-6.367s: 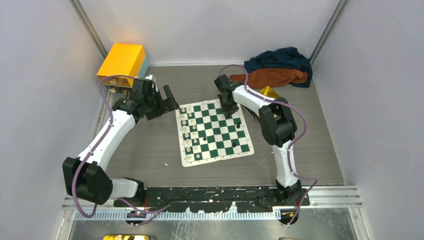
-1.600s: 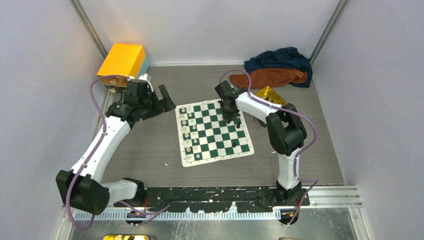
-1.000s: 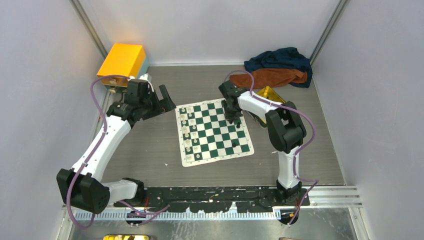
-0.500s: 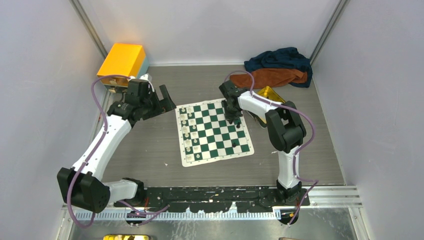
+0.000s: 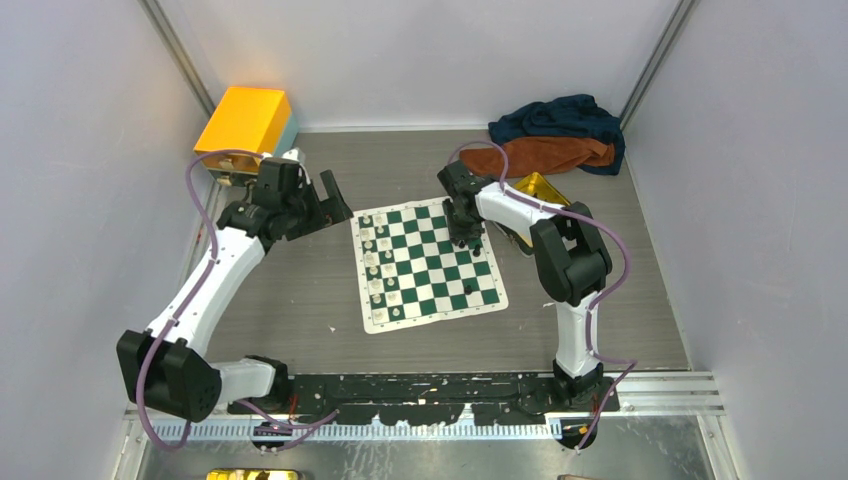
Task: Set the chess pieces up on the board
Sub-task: Place the chess piece on the chessboard, then pick up the chess piece from the chessboard.
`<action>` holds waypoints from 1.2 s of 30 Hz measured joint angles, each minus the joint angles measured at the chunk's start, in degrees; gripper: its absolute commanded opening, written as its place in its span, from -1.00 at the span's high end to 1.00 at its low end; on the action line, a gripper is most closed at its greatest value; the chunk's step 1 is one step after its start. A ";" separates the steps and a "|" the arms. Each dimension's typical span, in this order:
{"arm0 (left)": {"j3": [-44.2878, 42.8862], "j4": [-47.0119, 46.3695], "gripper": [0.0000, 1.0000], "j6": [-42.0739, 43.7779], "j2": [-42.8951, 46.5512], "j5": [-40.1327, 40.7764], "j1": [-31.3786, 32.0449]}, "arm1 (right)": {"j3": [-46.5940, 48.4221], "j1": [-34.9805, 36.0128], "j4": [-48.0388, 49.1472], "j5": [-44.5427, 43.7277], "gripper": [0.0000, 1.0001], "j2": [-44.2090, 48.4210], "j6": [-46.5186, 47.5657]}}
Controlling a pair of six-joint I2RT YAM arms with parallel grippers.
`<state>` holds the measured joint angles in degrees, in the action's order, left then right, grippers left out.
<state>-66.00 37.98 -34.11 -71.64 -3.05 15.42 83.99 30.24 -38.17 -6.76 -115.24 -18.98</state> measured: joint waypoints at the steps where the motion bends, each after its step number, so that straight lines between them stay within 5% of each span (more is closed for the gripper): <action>1: 0.00 0.00 -0.99 0.00 -0.04 0.00 0.00 | 0.00 0.00 0.00 -0.02 0.34 0.00 0.00; 9: 0.00 -0.04 -0.99 -0.13 -0.15 0.00 0.00 | -0.11 0.02 -0.17 -1.14 0.31 1.18 -0.02; 18: 0.00 -1.16 -0.99 -0.39 -1.90 -0.31 0.00 | -4.33 1.46 -0.81 -3.28 0.22 15.17 -0.46; 36: 0.00 -2.38 -0.99 -1.77 -4.02 -0.90 0.55 | -27.67 7.61 -2.89 -4.55 0.19 34.86 -3.98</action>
<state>-66.00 35.59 -35.88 -75.66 -3.95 15.97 56.31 37.85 -41.06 -11.31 -80.38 -22.96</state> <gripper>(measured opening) 0.995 0.404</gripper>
